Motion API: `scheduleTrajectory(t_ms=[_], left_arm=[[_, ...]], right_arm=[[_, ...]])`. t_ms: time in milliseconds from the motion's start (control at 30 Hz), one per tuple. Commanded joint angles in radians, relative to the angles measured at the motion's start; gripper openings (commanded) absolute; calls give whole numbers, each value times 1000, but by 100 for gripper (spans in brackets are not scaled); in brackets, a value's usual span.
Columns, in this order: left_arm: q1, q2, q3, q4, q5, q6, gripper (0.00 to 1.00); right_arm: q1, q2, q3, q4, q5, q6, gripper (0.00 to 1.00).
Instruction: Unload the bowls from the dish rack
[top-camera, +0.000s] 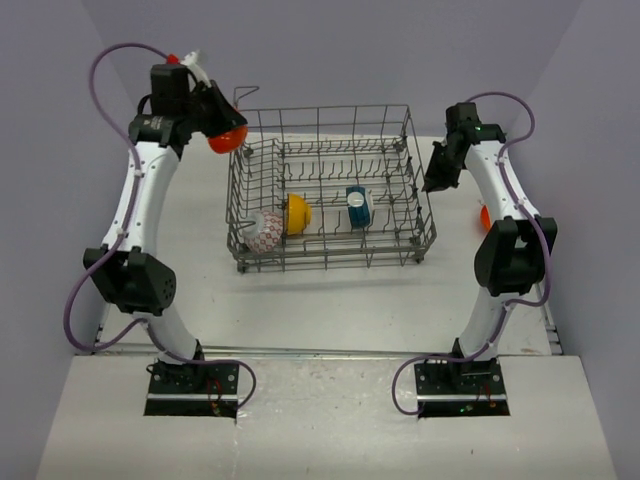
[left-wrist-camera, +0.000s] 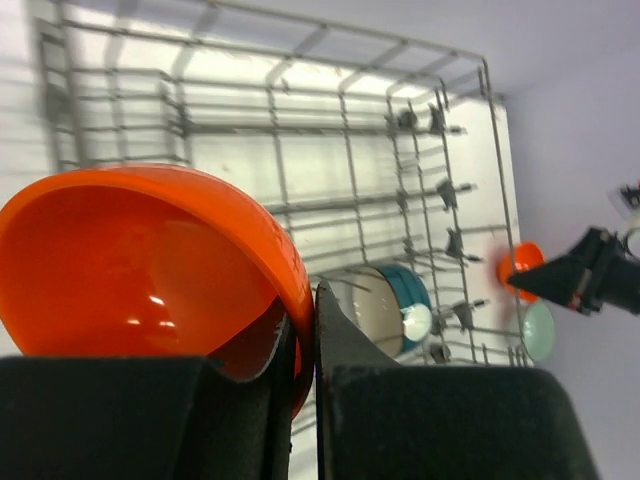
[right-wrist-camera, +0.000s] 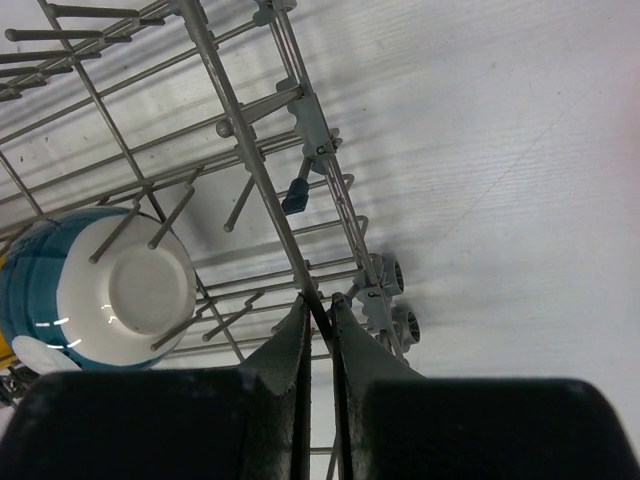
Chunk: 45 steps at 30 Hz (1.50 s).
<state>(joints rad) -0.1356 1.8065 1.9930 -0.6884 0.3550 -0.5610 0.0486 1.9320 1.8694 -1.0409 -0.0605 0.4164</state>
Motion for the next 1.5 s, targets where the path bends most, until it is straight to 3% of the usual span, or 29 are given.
scheduleTrajectory(t_ms=[0,167,333,433,533,967,1133,1467], left_arm=[[73,-116,-55,9,-13,95,0],[86,-168,-53,11,-51,87,0],[126,-110,70,-192,-383,89,0],[189,-105,-14,-259,-531,47,0],[218,-87,-91,-263,-589,35,0],[284,120,-224,-227,-588,33,0],[304,160,-276,-178,-562,23,0],[312,287,-189,-212,-547,19,0]], right_arm=[[5,-51,-13,8,77,16,0],[14,-51,0,2,74,12,0],[33,-51,17,-1,71,15,0],[54,-54,20,-1,74,15,0],[76,-62,22,8,83,15,0],[114,-87,191,-19,102,-10,0],[115,-91,223,-18,74,-19,5],[135,-110,243,10,18,-42,24]])
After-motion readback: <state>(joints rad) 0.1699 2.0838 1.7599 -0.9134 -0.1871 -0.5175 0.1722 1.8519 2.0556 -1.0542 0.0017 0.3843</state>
